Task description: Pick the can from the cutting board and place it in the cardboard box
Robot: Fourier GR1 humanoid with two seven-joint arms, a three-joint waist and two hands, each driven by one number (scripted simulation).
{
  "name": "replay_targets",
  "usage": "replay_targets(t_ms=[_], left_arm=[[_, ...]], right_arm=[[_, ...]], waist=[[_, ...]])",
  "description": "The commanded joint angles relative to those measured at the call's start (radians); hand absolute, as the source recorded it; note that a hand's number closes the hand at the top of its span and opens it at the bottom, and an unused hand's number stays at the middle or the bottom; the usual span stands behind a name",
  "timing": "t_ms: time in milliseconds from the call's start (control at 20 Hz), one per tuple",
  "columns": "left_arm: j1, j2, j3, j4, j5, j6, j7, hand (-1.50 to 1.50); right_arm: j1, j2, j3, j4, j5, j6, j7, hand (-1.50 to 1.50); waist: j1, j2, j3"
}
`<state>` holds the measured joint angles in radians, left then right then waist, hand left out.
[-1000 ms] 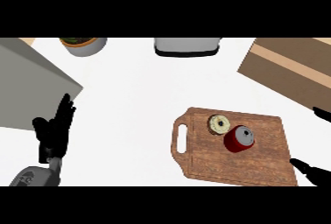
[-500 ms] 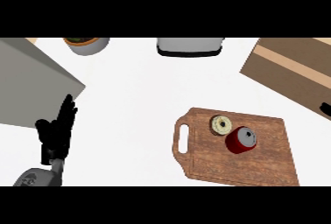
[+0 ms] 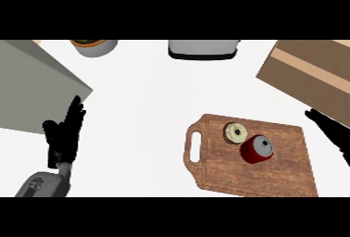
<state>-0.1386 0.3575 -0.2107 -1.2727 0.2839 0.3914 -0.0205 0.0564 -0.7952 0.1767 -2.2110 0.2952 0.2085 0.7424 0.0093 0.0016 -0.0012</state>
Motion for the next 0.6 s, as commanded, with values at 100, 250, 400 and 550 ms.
replay_targets(t_ms=[100,250,400,550], left_arm=[[-0.002,-0.058,-0.017,-0.003,-0.052,0.032,0.007,0.00],[0.003,-0.073,0.025,0.068,-0.059,-0.002,-0.059,0.00],[-0.035,-0.041,0.057,0.023,-0.059,-0.030,0.037,0.00],[0.026,-0.036,0.073,-0.025,-0.069,-0.045,0.025,0.00]], right_arm=[[-0.172,0.079,0.098,0.012,-0.002,0.141,0.274,-1.50],[-0.161,0.184,0.174,0.057,0.101,0.125,0.264,-1.50],[-0.195,0.260,0.179,0.100,0.119,0.143,0.274,-1.50],[-0.199,0.288,0.160,0.084,0.129,0.185,0.316,-1.50]], waist=[[0.000,-0.001,0.000],[-0.007,-0.001,0.000],[-0.007,-0.001,0.001],[-0.007,-0.002,0.001]])
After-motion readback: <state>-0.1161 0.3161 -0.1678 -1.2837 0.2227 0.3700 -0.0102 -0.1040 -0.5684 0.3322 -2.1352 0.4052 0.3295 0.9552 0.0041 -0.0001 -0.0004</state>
